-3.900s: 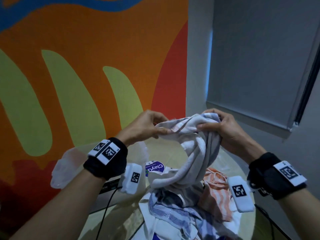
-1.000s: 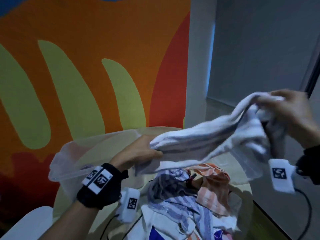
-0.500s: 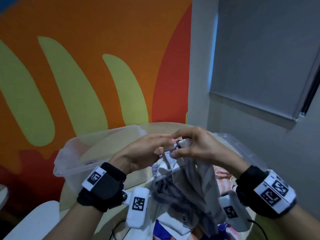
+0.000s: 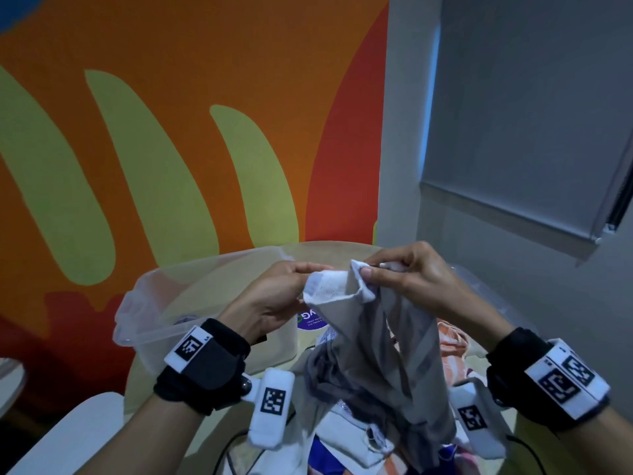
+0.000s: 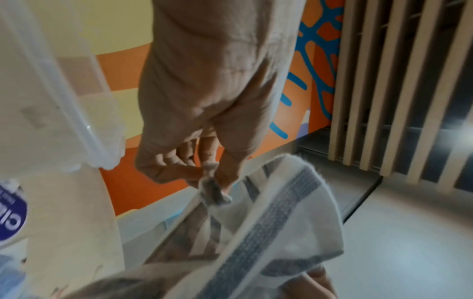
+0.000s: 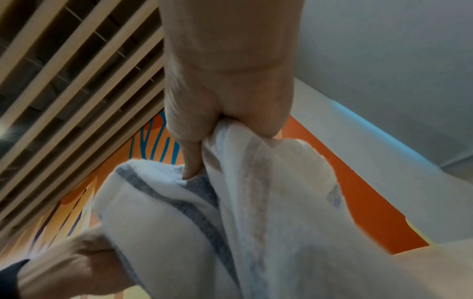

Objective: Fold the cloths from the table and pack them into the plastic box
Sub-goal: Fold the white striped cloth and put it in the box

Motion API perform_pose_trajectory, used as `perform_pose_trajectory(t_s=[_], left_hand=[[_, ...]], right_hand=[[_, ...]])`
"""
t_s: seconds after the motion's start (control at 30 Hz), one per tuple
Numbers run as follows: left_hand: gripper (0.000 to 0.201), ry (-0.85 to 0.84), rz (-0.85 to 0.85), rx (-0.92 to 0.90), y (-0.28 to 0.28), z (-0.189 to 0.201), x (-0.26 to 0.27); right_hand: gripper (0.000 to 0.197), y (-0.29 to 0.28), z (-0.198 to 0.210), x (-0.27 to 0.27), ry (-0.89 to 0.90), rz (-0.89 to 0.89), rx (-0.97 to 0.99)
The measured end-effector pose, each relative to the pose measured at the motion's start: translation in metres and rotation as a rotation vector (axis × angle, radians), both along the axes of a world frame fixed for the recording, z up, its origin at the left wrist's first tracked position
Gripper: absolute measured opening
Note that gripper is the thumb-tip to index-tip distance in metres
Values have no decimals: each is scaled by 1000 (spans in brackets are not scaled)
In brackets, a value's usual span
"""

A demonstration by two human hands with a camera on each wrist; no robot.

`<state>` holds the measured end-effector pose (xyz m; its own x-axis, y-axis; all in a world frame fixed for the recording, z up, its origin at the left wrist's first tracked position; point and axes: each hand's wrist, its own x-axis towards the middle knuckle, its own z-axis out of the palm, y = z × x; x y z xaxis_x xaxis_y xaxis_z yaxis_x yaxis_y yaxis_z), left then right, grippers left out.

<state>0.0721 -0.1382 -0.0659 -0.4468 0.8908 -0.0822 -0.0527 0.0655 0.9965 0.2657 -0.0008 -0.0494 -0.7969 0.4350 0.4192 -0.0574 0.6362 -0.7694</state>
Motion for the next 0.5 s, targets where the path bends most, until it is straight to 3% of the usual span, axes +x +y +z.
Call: perform_pose_trajectory(t_s=[0.13,0.23,0.33,0.5], left_hand=[[15,161,120,33,-5,16,4],[8,380,178,123,-7,24,9],[15,583,225,185,-6,28,11],[27,445,165,254,-9,27,21]], right_hand=[[9,-3,1,1,-38,36,28],[16,-3,-2,-1,-119,25,130],[12,-5,-4,-2,-229,75,199],[18,-3,-6,-4,-175,3,258]])
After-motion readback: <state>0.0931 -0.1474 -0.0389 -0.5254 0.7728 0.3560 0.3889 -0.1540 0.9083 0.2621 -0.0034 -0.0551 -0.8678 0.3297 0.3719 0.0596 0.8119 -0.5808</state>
